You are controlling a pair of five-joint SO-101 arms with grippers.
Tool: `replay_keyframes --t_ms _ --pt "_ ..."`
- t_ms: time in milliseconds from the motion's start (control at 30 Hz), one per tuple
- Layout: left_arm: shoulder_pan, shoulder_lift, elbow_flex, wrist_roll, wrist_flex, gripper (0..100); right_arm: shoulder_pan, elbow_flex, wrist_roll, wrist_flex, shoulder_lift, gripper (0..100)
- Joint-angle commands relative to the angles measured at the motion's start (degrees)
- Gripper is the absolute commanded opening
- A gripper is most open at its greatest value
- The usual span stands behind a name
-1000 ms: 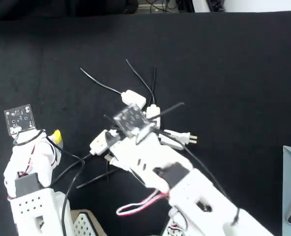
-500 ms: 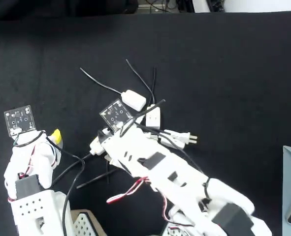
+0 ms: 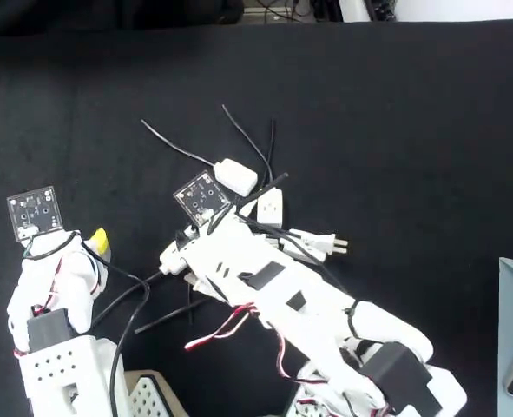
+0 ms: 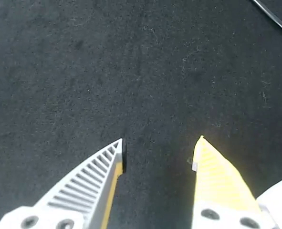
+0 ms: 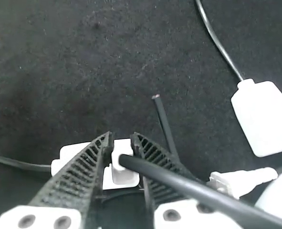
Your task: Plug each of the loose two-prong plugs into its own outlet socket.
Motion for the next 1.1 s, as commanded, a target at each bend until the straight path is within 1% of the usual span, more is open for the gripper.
replay_keyframes --t_ms 0,100,233,333,500,600,667,733,833,900,967,1067 --pt "-0.5 -0.7 -0.4 0.3 -1.1 24 0.7 -3.0 0.9 -0.6 0.1 1.3" --pt "-0.5 -0.7 -0.4 0.3 -1.1 24 0.7 -4.3 1.1 1.2 1.6 1.3" --pt "-0.5 -0.7 -0.4 0.3 -1.1 24 0.7 -8.5 4.0 5.5 7.4 1.3" --pt "-0.5 -0.7 -0.4 0.3 -1.1 24 0.7 -10.6 4.0 6.1 10.2 1.2" --pt "-0.5 -1.1 -0.4 0.2 -0.4 24 0.7 -10.6 4.2 6.2 10.2 1.2" --pt "-0.5 -1.1 -0.4 0.2 0.1 24 0.6 -10.7 5.5 6.2 10.2 1.8" --pt "-0.5 -1.1 -0.4 0.2 0.1 24 0.6 -10.8 4.8 6.2 9.5 6.7" --pt "-0.5 -1.1 -0.4 0.2 0.1 24 0.6 -10.6 4.0 8.0 7.3 16.5" --pt "-0.5 -1.1 -0.4 0.2 0.1 24 0.1 -11.2 1.5 15.4 1.6 32.0" --pt "-0.4 -1.0 -0.4 0.2 0.1 24 -1.2 -11.1 1.1 19.8 -3.2 38.7" --pt "-0.4 -0.9 -0.4 0.2 0.1 24 -3.1 -10.8 1.1 23.5 -8.4 40.0" --pt "-0.4 -0.9 -0.4 0.2 0.1 24 -5.7 -10.9 1.1 28.5 -16.1 37.9"
